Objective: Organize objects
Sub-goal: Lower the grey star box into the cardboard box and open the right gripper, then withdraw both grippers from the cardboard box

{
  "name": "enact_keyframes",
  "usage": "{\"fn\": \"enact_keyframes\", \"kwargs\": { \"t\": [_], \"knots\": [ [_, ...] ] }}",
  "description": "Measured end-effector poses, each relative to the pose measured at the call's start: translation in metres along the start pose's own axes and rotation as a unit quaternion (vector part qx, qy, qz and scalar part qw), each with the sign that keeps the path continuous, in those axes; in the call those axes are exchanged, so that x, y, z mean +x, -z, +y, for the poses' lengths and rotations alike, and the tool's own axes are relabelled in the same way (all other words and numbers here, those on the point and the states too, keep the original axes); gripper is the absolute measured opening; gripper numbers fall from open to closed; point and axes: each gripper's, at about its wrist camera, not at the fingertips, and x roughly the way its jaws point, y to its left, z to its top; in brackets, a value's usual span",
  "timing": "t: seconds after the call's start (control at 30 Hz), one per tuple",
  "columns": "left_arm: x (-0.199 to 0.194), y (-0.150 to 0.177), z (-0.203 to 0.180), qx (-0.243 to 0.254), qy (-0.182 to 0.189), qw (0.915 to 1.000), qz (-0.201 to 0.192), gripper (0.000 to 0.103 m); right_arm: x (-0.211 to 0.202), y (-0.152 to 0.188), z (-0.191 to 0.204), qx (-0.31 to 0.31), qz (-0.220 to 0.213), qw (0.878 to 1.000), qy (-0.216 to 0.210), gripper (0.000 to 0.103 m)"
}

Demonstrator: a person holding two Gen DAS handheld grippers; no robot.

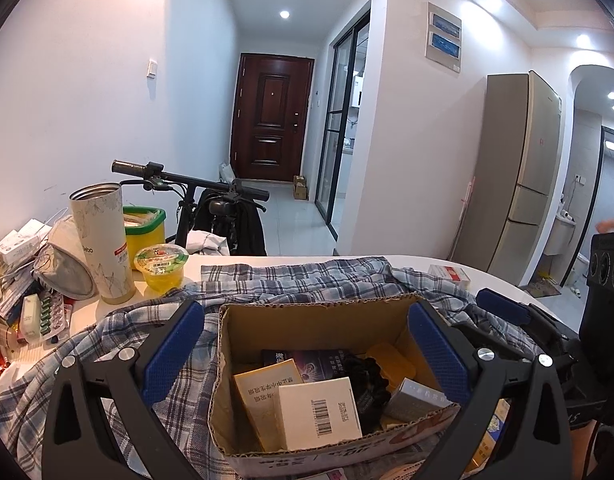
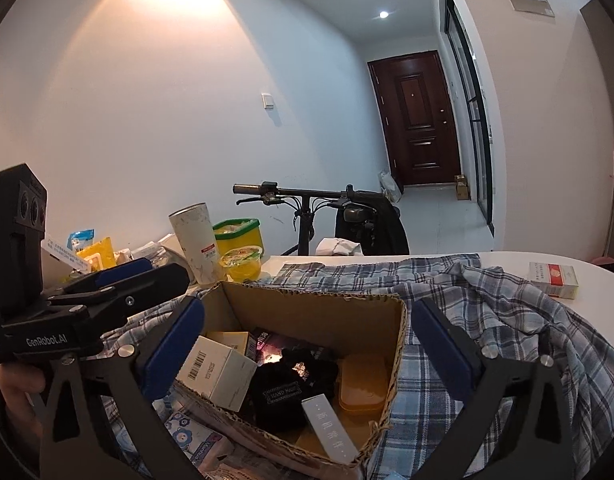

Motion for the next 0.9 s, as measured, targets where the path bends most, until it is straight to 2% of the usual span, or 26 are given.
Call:
{"fn": "enact_keyframes", "kwargs": {
  "t": [0.1,0.5,0.9],
  "knots": [
    [0.0001,0.0004,-0.0012,0.006,-0.010,0.9999,-0.002,0.103,0.0012,0.0006,0.0032,-0.008,0.004,1.000,-0.002,0.103],
    [0.0034,0.0005,0.0029,-0.011,0.001,0.9999,0.007,0.103,0.0020,0.0000,0.0073,-0.016,0.004,1.000,0.009,0.103],
    [-0.0043,-0.0016,0.0010,-0.006,0.001,0.9999,-0.014,0.103,-0.0043,-0.0030,0.0092,-0.019,-0.013,1.000,0.006,0.103]
  ]
}}
